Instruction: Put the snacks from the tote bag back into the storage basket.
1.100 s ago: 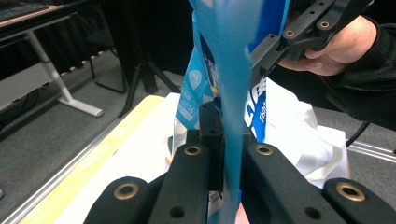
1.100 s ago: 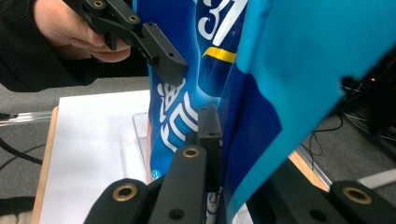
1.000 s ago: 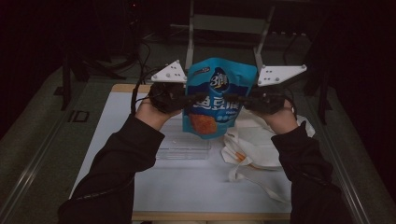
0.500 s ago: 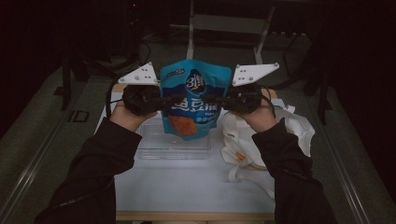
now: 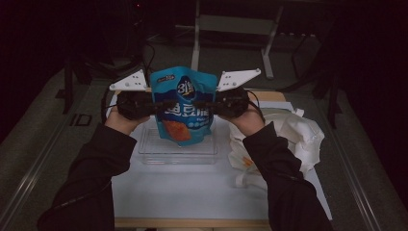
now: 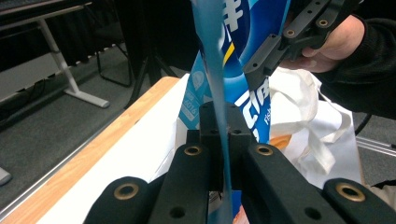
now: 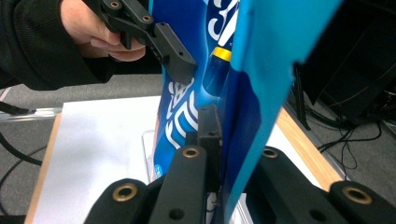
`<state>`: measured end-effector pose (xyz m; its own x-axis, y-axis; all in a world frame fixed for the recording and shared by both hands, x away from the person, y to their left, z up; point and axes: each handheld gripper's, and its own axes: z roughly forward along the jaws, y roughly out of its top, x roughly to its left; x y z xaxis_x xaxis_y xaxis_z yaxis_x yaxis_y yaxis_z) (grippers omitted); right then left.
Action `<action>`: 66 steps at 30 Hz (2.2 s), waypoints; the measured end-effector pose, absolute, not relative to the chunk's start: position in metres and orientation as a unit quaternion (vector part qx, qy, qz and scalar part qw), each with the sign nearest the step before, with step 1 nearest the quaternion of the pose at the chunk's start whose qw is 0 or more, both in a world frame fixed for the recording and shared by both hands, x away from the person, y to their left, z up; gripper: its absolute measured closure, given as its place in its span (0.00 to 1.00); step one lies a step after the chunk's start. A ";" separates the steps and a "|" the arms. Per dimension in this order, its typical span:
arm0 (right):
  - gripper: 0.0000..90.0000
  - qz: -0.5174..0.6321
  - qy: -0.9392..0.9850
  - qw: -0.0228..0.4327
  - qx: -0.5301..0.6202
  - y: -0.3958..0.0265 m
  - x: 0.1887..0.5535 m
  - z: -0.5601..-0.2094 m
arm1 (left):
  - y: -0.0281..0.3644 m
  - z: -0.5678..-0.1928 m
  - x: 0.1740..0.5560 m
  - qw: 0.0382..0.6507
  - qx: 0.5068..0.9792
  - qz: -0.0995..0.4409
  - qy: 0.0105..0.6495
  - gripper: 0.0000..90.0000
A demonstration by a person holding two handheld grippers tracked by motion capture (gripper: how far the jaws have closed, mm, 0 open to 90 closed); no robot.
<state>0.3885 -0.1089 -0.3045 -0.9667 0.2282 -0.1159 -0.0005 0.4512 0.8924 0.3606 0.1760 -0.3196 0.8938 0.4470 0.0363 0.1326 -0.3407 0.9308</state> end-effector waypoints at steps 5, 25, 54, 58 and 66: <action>0.98 0.515 0.846 0.111 0.075 -0.101 0.397 -0.322 | 0.183 -0.338 0.371 0.548 0.803 0.136 0.191 1.00; 0.98 0.499 0.857 0.073 0.105 -0.087 0.413 -0.383 | 0.194 -0.396 0.386 0.536 0.810 0.096 0.219 1.00; 0.97 0.510 0.850 0.039 0.124 -0.098 0.407 -0.417 | 0.192 -0.429 0.369 0.550 0.801 0.088 0.221 0.99; 0.95 0.506 0.853 0.044 0.123 -0.097 0.406 -0.416 | 0.191 -0.427 0.367 0.544 0.802 0.095 0.227 0.98; 0.87 0.511 0.850 0.053 0.116 -0.100 0.403 -0.411 | 0.190 -0.426 0.358 0.533 0.803 0.115 0.243 0.87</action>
<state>0.4034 -0.0998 -0.4107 -0.9675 0.2515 0.0278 0.1426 0.4514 0.8809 0.3576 0.1902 -0.4263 0.8557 0.5122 -0.0739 0.2671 -0.3148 0.9108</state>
